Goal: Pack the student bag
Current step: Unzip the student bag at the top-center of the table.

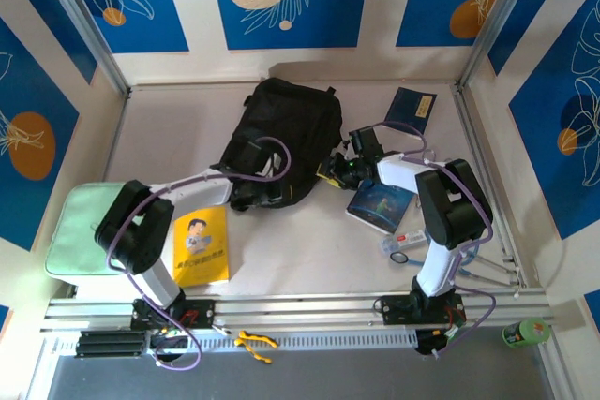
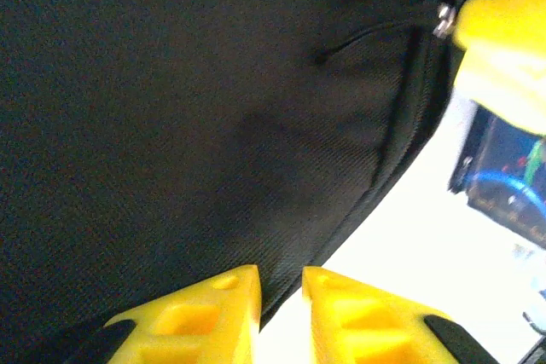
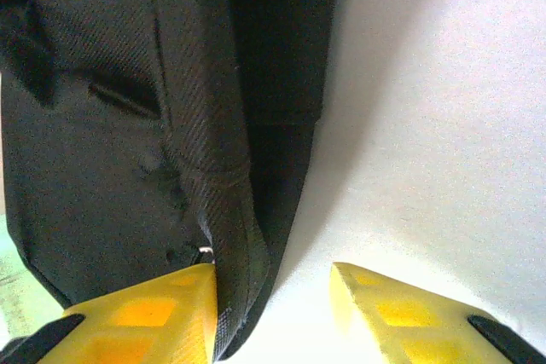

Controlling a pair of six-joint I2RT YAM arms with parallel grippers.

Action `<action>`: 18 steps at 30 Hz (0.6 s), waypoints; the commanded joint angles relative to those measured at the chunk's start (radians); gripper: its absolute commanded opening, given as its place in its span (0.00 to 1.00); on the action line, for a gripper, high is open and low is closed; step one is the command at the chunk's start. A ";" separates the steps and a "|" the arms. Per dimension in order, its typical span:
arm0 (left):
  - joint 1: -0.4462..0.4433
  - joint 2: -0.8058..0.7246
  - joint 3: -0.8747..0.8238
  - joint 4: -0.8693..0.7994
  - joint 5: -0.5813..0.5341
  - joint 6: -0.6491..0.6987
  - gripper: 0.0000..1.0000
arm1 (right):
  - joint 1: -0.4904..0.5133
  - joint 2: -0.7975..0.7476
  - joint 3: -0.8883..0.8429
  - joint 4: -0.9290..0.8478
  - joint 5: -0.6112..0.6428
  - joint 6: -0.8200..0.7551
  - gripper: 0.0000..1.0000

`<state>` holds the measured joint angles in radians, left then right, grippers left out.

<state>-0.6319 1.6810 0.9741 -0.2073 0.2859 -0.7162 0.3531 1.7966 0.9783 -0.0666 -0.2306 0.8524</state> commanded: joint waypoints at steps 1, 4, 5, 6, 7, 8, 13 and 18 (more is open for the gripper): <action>-0.050 0.010 -0.040 -0.057 -0.075 0.014 0.19 | -0.010 0.028 -0.015 0.009 -0.013 0.020 0.39; -0.074 0.039 -0.039 -0.066 -0.119 0.017 0.18 | -0.012 0.040 0.001 0.004 -0.021 0.013 0.39; -0.074 0.045 -0.037 -0.066 -0.126 0.016 0.17 | -0.013 0.038 0.006 0.005 -0.023 0.011 0.39; -0.074 0.046 -0.027 -0.073 -0.133 0.018 0.17 | -0.014 0.034 0.013 0.002 -0.025 0.010 0.39; -0.075 0.047 -0.016 -0.084 -0.138 0.018 0.18 | -0.016 0.028 0.018 -0.003 -0.029 0.008 0.38; -0.074 0.041 0.005 -0.098 -0.137 0.020 0.17 | -0.018 0.018 0.023 -0.005 -0.035 0.005 0.38; -0.073 -0.004 0.113 -0.124 -0.125 0.009 0.26 | -0.026 -0.054 0.030 -0.006 -0.054 -0.009 0.38; -0.055 0.004 0.149 -0.023 -0.073 -0.105 0.44 | -0.024 -0.076 0.022 0.010 -0.067 -0.019 0.38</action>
<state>-0.6975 1.6932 1.0969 -0.2687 0.1844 -0.7483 0.3313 1.7473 0.9806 -0.0578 -0.2672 0.8505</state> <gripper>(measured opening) 0.426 0.380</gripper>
